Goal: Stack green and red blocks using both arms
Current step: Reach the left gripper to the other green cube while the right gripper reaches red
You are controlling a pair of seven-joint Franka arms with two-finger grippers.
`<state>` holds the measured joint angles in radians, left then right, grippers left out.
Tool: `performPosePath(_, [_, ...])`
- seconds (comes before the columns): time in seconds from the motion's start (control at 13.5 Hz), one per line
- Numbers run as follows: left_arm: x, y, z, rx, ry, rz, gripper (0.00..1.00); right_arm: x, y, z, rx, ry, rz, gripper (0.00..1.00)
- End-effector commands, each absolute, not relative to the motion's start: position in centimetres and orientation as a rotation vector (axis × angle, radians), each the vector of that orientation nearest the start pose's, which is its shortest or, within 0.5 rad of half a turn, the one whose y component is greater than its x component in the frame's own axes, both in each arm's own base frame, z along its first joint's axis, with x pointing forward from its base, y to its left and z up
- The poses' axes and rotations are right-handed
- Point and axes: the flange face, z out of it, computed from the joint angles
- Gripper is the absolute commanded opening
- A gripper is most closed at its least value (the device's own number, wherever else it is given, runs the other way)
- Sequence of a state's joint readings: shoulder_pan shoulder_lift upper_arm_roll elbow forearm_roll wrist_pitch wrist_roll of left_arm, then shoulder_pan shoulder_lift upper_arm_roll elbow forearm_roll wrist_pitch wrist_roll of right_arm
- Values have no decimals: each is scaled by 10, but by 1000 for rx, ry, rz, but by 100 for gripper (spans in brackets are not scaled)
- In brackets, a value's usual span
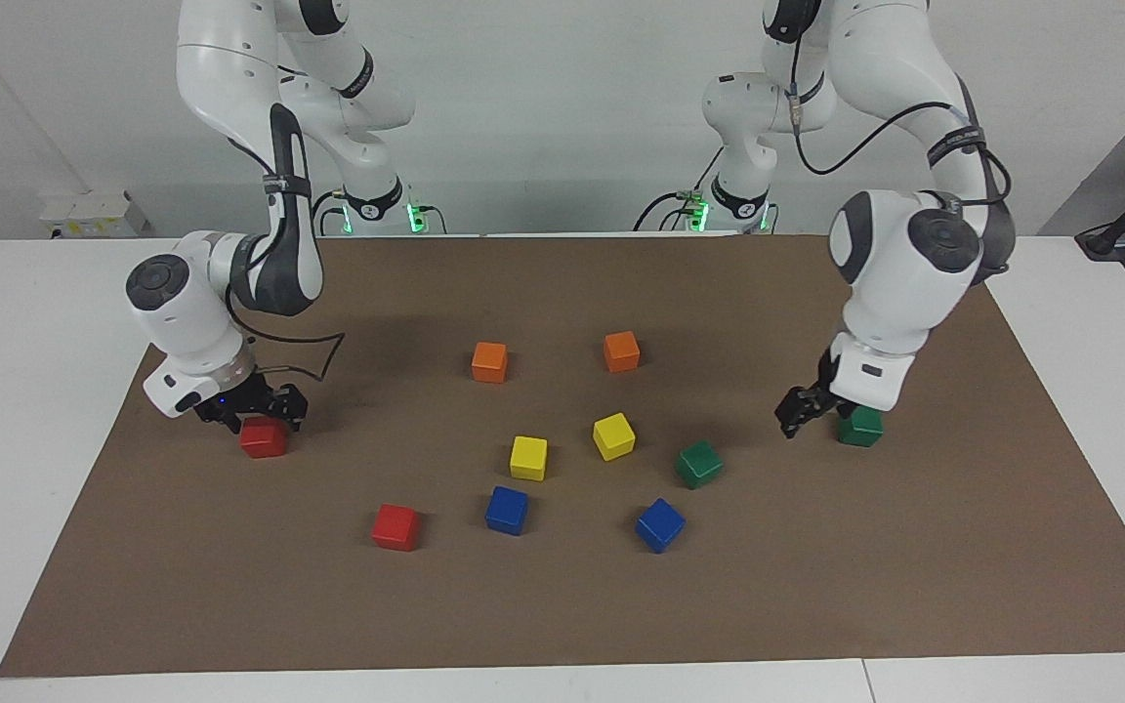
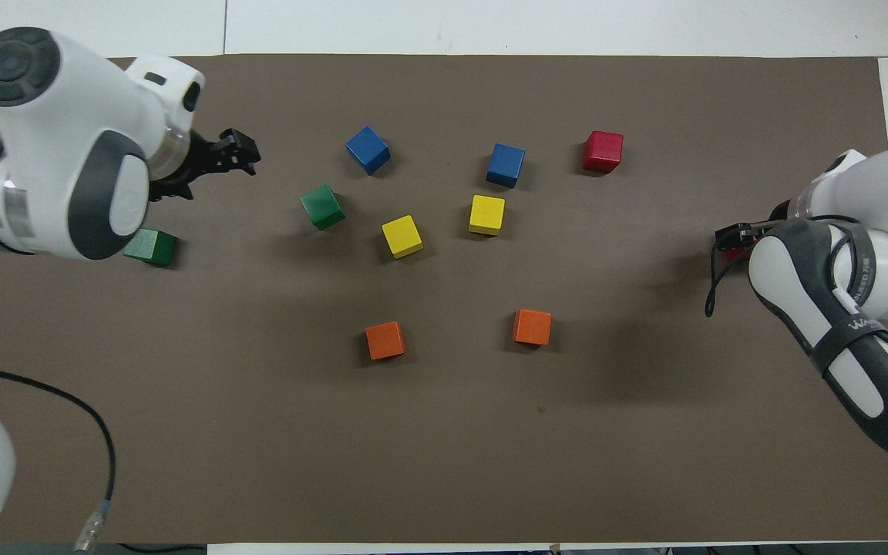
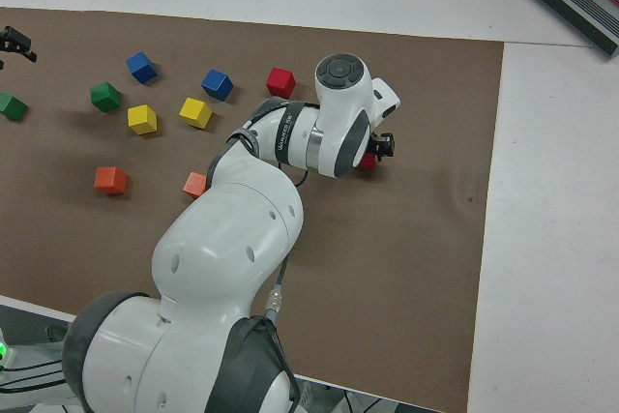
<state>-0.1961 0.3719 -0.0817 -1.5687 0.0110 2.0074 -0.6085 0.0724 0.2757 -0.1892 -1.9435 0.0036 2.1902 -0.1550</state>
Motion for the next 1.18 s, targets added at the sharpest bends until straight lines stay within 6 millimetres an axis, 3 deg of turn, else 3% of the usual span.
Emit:
performPosePath(0.0, [669,-248,388,-3052,-768,-93,100,652,-14,424,-3281,16,119,100])
performPosePath(0.07, [671,-252,385,-3035,-793,-186,100,665,12,436,-3277,27,95,100])
performPosePath(0.15, [666,-249,369,-3031,-791,-197,100,674,33,438,-3266,72,75,100])
performPosePath(0.3, [660,-246,353,-3035,-786,-206,100,693,55,429,-3208,210,62,100])
performPosePath(0.37, [657,-248,345,-3036,-791,-207,100,707,78,428,-3194,237,13,100])
performPosePath(0.66, [638,-252,314,-3059,-781,-230,100,749,136,389,-3122,371,-147,100])
performPosePath(0.81, [632,-260,308,-3061,-829,-244,100,761,144,368,-3111,381,-199,100])
performPosePath(0.89, [631,-258,306,-3054,-844,-236,87,764,145,358,-3109,378,-216,100])
performPosePath(0.96, [631,-259,308,-3049,-844,-227,26,766,146,347,-3116,370,-233,100])
performPosePath(1.03, [630,-257,310,-3031,-834,-204,0,768,143,341,-3110,370,-261,100])
performPosePath(1.11, [631,-255,317,-2990,-771,-194,0,767,144,334,-3112,366,-265,100])
